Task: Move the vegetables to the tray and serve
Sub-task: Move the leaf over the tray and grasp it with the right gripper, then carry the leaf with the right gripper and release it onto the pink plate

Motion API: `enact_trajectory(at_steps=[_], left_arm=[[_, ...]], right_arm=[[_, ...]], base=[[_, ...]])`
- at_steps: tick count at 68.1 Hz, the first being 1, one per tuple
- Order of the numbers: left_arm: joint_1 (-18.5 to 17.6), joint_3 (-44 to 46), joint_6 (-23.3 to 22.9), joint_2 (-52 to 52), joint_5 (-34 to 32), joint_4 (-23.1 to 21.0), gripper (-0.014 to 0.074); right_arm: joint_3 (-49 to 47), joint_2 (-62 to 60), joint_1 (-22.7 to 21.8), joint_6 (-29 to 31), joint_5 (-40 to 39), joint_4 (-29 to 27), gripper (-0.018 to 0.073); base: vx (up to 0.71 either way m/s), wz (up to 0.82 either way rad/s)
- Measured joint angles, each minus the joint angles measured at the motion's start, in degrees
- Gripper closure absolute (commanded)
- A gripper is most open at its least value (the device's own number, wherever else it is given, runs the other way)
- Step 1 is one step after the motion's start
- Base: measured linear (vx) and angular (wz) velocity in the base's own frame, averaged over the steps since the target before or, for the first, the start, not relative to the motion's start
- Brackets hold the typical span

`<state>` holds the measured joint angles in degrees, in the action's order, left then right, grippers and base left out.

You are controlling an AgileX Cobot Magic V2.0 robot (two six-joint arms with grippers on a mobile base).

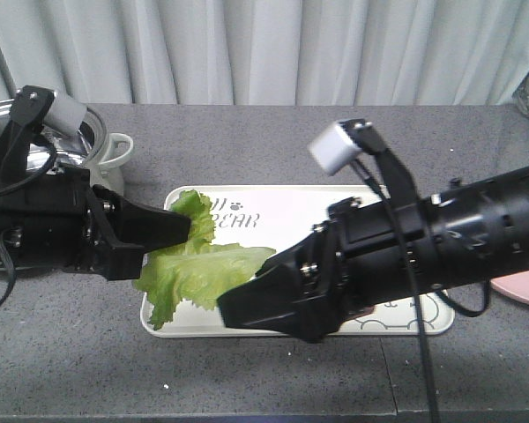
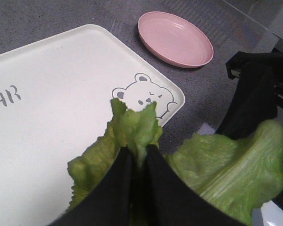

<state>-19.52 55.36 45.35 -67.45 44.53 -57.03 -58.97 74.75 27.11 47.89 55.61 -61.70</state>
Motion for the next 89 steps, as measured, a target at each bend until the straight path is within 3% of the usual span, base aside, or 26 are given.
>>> enact_trajectory(at_steps=[16,30,43,53,66,73,80,89], left_arm=[[0.0,0.0,0.0,0.0,-0.1,0.0,0.0604],[0.0,0.0,0.0,0.0,-0.1,0.0,0.0603],[0.0,0.0,0.0,0.0,-0.1,0.0,0.0570],[0.0,0.0,0.0,0.0,-0.1,0.0,0.0460],[0.0,0.0,0.0,0.0,-0.2,0.0,0.0212],[0.0,0.0,0.0,0.0,-0.4,0.0,0.0132],[0.0,0.0,0.0,0.0,-0.6,0.0,0.0110],[0.0,0.0,0.0,0.0,-0.6,0.0,0.0111]], right_arm=[[-0.3,3.7,1.5,5.7,-2.8,-9.6,0.0095],[-0.3,5.6,1.5,8.6,-3.5,-13.9,0.0232],[-0.3,5.7,1.5,9.2,-4.2,-13.9,0.0447],[-0.4,5.7,1.5,9.3,-4.3,-13.3,0.0573],[-0.4,5.7,1.5,9.3,-3.8,-12.4,0.0568],[-0.4,5.7,1.5,9.3,-3.7,-12.2,0.0566],[-0.4,5.7,1.5,9.1,-4.2,-10.5,0.0564],[-0.4,4.3,1.5,3.5,-7.6,-2.2,0.0564]], base=[[0.00,0.00],[0.00,0.00],[0.00,0.00],[0.00,0.00],[0.00,0.00],[0.00,0.00],[0.00,0.00],[0.00,0.00]])
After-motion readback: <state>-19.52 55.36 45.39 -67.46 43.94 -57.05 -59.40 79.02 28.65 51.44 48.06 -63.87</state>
